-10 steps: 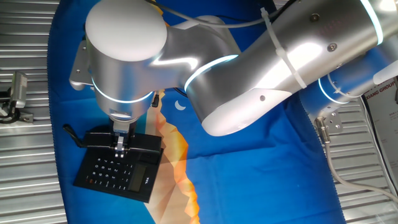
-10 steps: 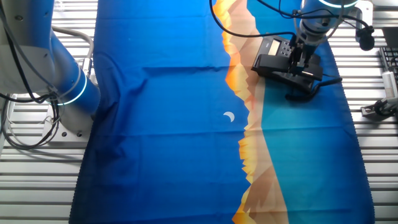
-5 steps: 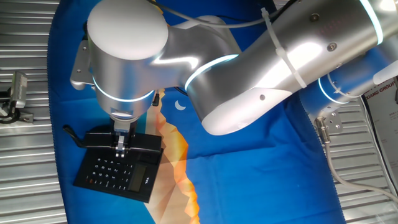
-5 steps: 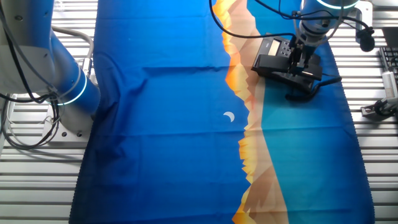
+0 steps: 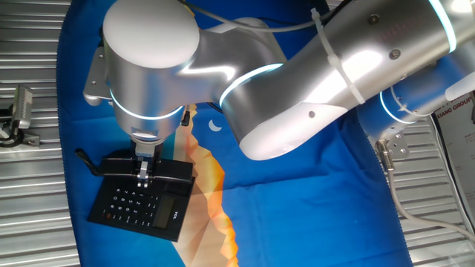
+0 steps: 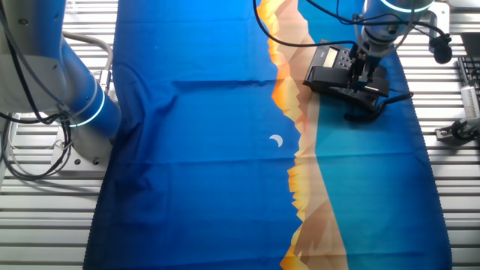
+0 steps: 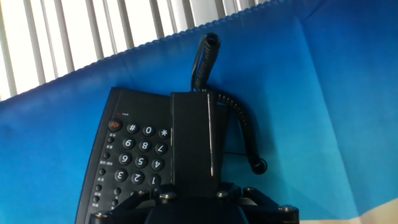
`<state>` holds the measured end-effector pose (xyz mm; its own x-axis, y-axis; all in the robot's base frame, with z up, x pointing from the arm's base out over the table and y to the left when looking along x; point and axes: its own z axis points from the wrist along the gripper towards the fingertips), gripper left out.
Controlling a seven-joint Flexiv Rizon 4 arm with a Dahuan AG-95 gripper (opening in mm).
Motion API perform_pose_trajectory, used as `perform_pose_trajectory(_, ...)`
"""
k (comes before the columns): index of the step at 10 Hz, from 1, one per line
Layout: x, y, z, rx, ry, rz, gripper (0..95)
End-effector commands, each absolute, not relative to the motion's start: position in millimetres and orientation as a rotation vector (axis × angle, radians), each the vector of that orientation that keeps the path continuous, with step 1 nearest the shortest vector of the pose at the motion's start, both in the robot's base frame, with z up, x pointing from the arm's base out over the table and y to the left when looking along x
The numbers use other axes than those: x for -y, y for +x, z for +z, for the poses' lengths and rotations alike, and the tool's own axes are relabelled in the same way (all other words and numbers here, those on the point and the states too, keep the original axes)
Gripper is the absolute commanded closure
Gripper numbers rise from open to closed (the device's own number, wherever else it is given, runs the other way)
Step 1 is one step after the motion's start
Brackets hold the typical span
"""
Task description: Place the handset of the telephone on the corresponding phone cradle
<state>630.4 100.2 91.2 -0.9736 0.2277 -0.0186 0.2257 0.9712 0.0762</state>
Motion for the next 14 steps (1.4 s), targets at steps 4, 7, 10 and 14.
perform_pose_trajectory(4,-100.4,631.4,90.0,-3.082,0.401,0.103,95.0)
perform_pose_trajectory(7,-100.4,631.4,90.0,-3.082,0.401,0.103,95.0)
perform_pose_trajectory(10,-100.4,631.4,90.0,-3.083,0.401,0.105,95.0)
perform_pose_trajectory(14,-100.4,631.4,90.0,-3.082,0.401,0.106,95.0)
